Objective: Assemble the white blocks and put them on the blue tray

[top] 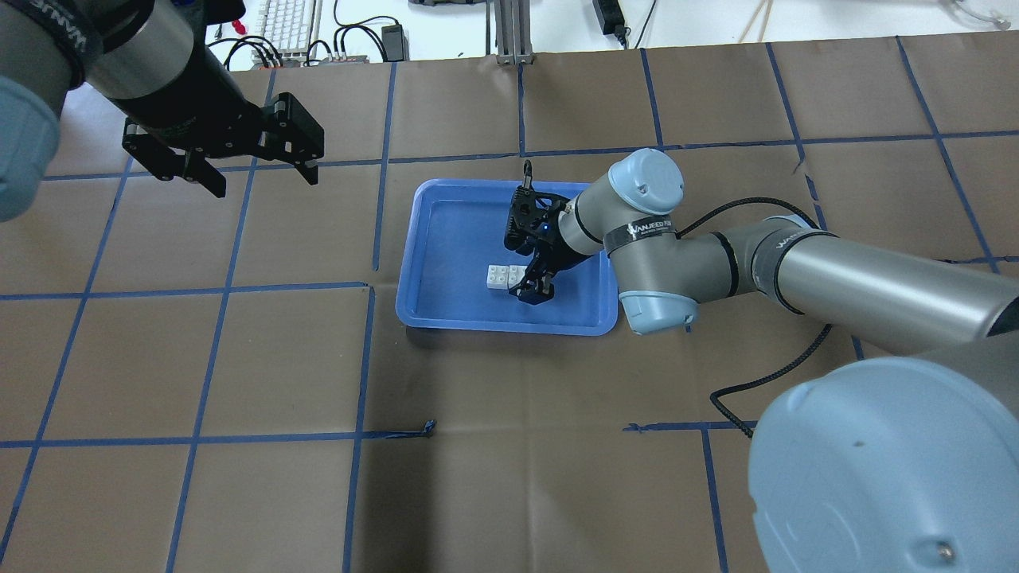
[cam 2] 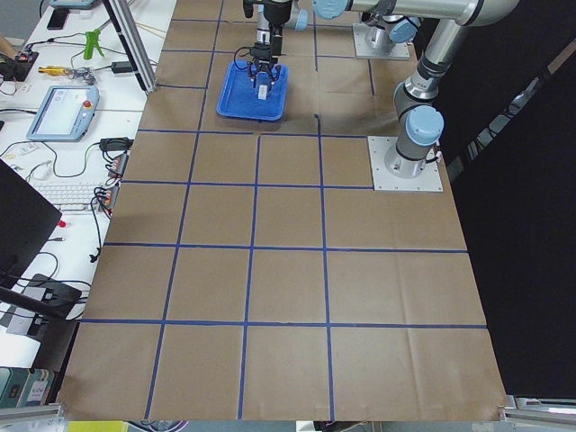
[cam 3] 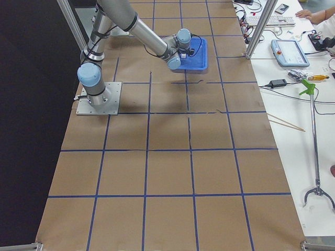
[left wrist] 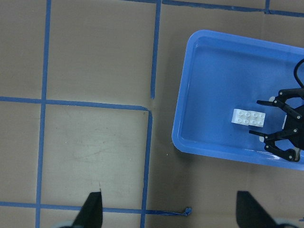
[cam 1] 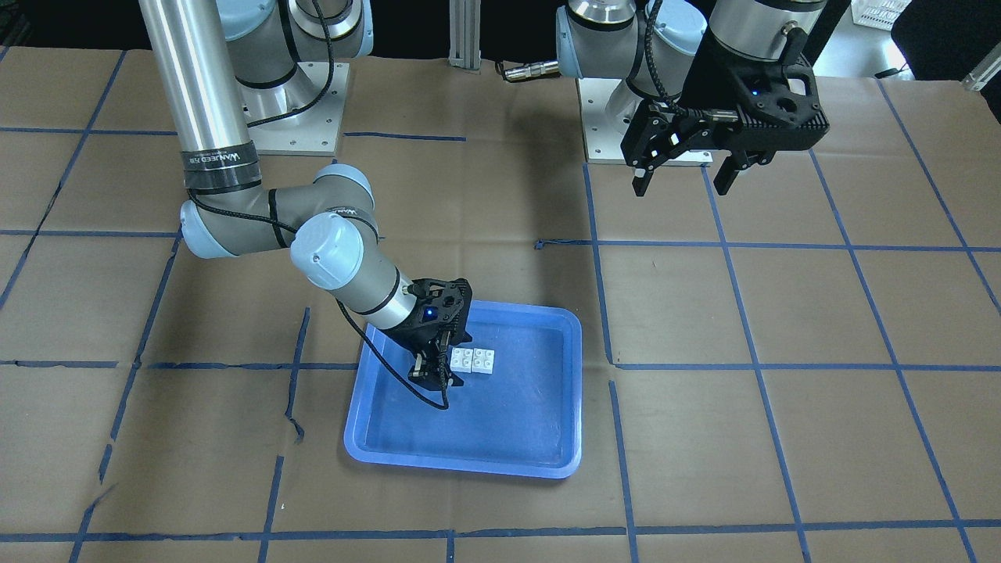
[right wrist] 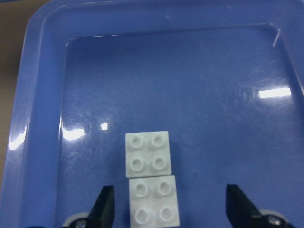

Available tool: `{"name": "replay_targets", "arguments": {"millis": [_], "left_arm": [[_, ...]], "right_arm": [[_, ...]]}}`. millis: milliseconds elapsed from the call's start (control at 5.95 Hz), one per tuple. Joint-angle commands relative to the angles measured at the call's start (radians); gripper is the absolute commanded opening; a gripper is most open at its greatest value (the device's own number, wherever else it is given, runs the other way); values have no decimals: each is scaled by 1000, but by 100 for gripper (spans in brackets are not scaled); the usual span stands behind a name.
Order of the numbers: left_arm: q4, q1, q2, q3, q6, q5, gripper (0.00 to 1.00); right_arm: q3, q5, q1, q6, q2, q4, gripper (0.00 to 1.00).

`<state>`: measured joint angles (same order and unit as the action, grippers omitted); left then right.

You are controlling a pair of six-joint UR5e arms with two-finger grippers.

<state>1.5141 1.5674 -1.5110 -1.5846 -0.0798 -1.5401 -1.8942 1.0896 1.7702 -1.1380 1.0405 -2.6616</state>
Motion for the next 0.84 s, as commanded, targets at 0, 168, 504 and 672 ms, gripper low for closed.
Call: {"name": "replay_targets", "arguments": {"millis": [0, 168, 504, 672], "left_arm": [[0, -1, 0, 0, 0, 0, 99], [0, -1, 0, 0, 0, 0, 99], [0, -1, 0, 0, 0, 0, 99], [0, -1, 0, 2, 0, 0, 99]], "right_arm": [[90, 51, -17, 3, 45, 178, 100], [169, 122, -43, 41, 99, 389, 100], [327, 231, -118, 125, 163, 731, 100], [364, 301, -141, 279, 194, 759, 100]]}}
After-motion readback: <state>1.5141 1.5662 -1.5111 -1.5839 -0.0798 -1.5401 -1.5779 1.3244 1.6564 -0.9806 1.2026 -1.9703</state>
